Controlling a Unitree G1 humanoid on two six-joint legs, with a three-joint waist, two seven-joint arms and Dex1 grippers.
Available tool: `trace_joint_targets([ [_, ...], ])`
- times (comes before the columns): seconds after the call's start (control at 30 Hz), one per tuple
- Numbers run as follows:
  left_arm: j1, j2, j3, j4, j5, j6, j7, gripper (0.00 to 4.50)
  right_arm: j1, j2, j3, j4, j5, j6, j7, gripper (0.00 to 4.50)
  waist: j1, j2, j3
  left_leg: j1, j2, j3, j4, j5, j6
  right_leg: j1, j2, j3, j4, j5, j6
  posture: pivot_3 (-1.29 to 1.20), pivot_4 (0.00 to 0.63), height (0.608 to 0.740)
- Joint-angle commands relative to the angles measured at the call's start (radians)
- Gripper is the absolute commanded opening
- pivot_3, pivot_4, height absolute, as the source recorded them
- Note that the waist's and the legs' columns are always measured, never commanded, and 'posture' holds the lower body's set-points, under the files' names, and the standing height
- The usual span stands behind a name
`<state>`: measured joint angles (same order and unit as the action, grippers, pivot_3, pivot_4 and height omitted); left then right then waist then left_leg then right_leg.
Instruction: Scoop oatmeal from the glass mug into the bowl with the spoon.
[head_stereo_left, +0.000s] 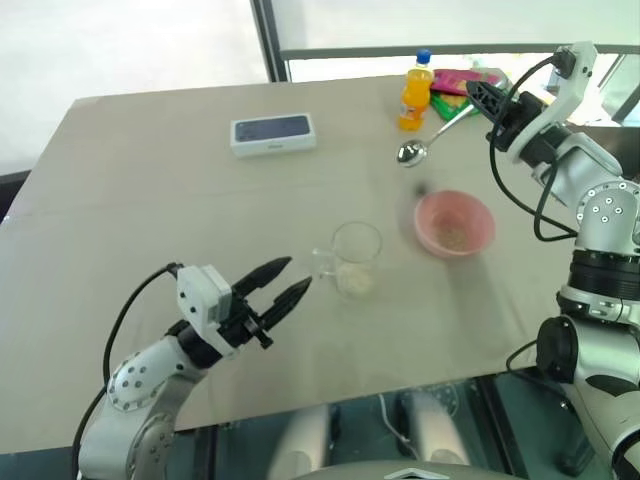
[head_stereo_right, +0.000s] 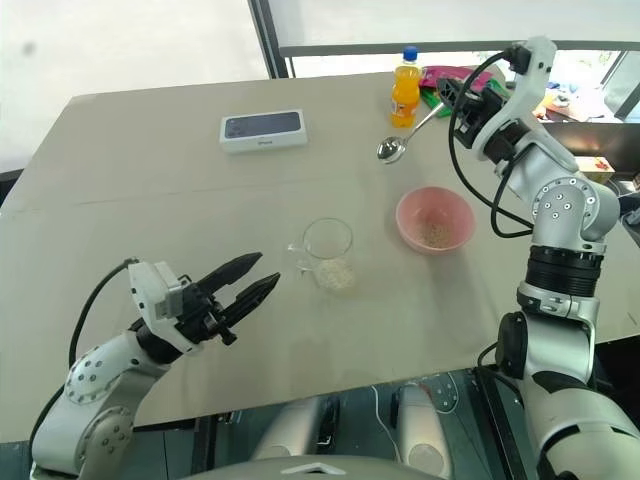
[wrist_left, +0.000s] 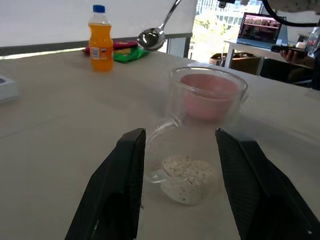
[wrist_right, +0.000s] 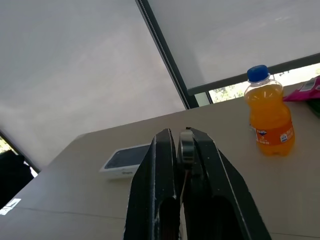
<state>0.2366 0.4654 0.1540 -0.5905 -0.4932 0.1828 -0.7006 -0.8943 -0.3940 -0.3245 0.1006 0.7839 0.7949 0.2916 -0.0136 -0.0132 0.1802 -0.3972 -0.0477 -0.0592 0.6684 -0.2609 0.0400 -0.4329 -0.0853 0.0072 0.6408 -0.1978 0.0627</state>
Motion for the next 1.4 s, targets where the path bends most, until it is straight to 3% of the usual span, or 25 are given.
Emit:
trace_joint_targets([
  [0.03, -0.037, -0.018, -0.046, 0.053, 0.093, -0.079, 0.020, 2.27, -0.022, -0.005, -0.025, -0.020, -0.001, -0.027, -0.006, 0.00, 0.001, 0.000, 0.000, 0.000, 0.000, 0.000, 0.000, 0.000, 0.000, 0.000, 0.000, 0.000, 0.000, 0.000, 0.000, 0.00, 0.150, 0.740],
  [0.37, -0.157, -0.058, -0.134, 0.228, 0.212, -0.185, 0.038, 2.27, -0.030, -0.006, -0.034, -0.025, -0.017, -0.035, -0.018, 0.00, 0.000, 0.001, 0.000, 0.000, 0.000, 0.000, 0.000, 0.000, 0.000, 0.000, 0.000, 0.000, 0.000, 0.000, 0.000, 0.00, 0.150, 0.740],
  [1.03, -0.309, -0.143, -0.164, 0.352, 0.211, -0.146, 0.114, 2.27, 0.009, -0.013, -0.035, -0.064, -0.040, -0.058, -0.029, 0.00, 0.000, 0.001, 0.000, 0.000, 0.000, 0.000, 0.000, 0.000, 0.000, 0.000, 0.000, 0.000, 0.000, 0.000, 0.000, 0.00, 0.150, 0.740],
  [1.13, -0.315, -0.143, -0.171, 0.366, 0.219, -0.143, 0.113, 1.57, 0.006, -0.012, -0.044, -0.059, -0.042, -0.066, -0.036, 0.00, 0.000, 0.001, 0.000, 0.000, 0.000, 0.000, 0.000, 0.000, 0.000, 0.000, 0.000, 0.000, 0.001, 0.000, 0.000, 0.00, 0.150, 0.740],
  [1.2, -0.316, -0.145, -0.175, 0.374, 0.223, -0.145, 0.111, 0.60, 0.006, -0.014, -0.045, -0.060, -0.044, -0.068, -0.035, 0.00, 0.000, 0.001, 0.000, 0.000, 0.000, 0.000, 0.000, 0.000, 0.000, 0.000, 0.000, 0.000, 0.000, 0.000, 0.000, 0.00, 0.150, 0.740],
  [1.27, -0.323, -0.148, -0.179, 0.381, 0.226, -0.147, 0.112, 0.06, 0.008, -0.015, -0.045, -0.064, -0.046, -0.068, -0.035, 0.00, 0.000, 0.001, 0.000, 0.000, 0.000, 0.000, 0.000, 0.000, 0.000, -0.001, 0.000, 0.000, 0.000, 0.000, 0.000, 0.00, 0.150, 0.740],
  [1.4, -0.355, -0.161, -0.188, 0.402, 0.237, -0.144, 0.121, 0.06, 0.012, -0.009, -0.041, -0.066, -0.051, -0.072, -0.037, 0.00, 0.002, 0.001, 0.000, 0.000, 0.000, 0.000, 0.000, 0.000, 0.001, 0.000, 0.000, 0.000, 0.000, 0.000, 0.000, 0.00, 0.150, 0.740],
])
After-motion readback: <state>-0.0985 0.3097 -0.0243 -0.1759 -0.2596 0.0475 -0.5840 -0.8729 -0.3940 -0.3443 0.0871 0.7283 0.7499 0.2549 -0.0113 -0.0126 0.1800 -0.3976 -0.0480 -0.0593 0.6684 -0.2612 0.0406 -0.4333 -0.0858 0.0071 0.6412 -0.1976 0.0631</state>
